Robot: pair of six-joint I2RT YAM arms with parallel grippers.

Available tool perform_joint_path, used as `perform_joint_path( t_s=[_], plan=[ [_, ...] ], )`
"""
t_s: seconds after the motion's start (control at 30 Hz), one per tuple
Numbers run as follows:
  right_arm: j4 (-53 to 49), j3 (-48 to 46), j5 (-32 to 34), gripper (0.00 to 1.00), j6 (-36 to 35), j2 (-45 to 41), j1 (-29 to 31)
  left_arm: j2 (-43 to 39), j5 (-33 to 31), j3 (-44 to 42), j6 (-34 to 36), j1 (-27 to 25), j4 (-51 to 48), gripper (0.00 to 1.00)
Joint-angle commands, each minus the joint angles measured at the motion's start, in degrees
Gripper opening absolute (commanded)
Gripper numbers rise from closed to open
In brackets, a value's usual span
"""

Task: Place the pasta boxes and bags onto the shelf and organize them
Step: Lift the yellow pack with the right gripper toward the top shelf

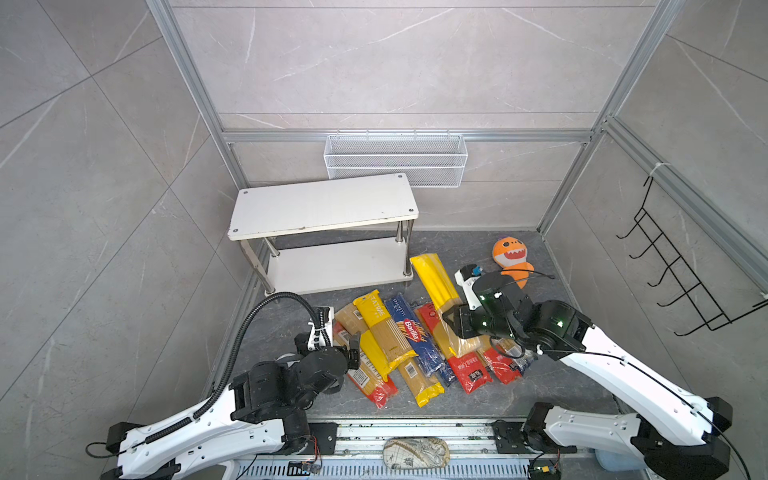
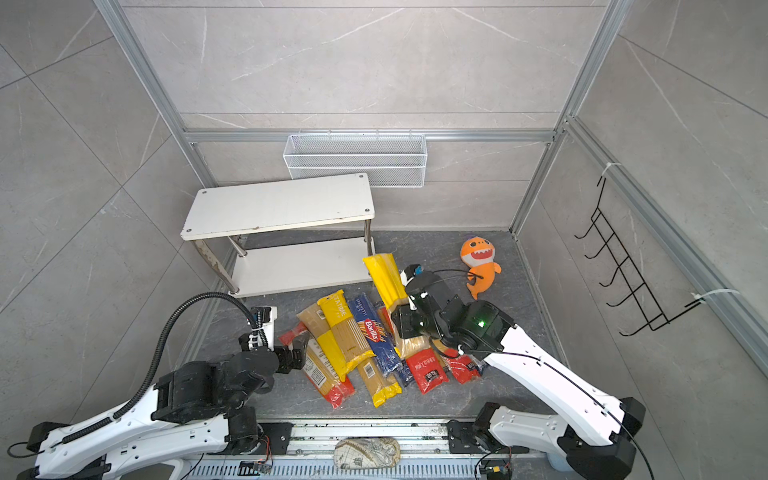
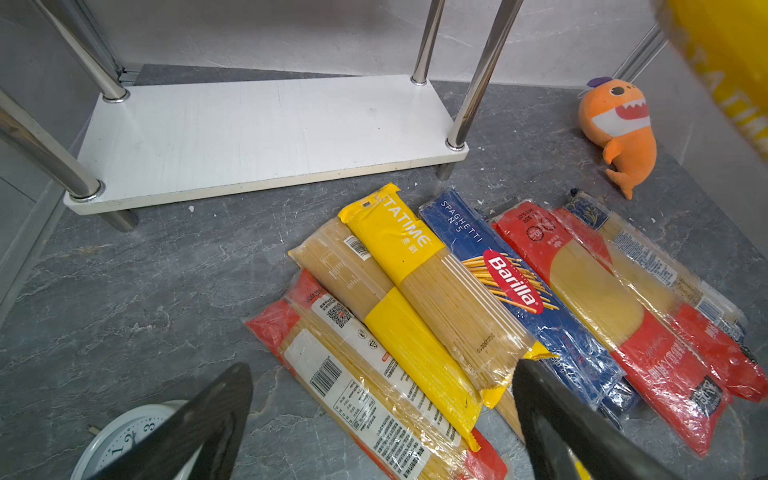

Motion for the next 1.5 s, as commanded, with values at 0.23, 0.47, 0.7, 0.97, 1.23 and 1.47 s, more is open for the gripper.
perform_joint_path(
  t_s=[0.23, 0.47, 0.7, 0.97, 1.23, 1.47],
  plan=[
    [-2.9, 36.32, 13.19, 0.0, -9.63, 20.04, 0.32, 1.87, -2.5, 6.11, 2.31, -0.16, -2.12, 1.0],
    [-5.21, 73.26, 19.55, 0.0, -16.36, 42.69, -1.43, 1.38, -3.33, 6.2, 3.14, -0.12, -3.15, 1.0],
    [6.76, 82.88, 15.48, 0.0, -15.92, 54.55, -7.9, 0.3, -2.35, 4.52, 1.72, -0.07, -3.98, 1.0],
    [10.77, 89.91, 15.0, 0.0, -20.05, 62.39, -8.31, -2.3, -2.58, 3.05, -2.02, -0.11, -8.2, 1.0],
    [14.74, 85.08, 15.66, 0.01, -20.34, 61.9, -9.27, -4.21, -3.21, 1.87, -1.8, -0.05, -6.92, 1.0],
    [13.16, 85.76, 16.55, 0.35, -20.43, 62.85, -9.44, -3.9, -3.45, 2.13, -3.1, -0.1, -8.42, 1.0]
  ],
)
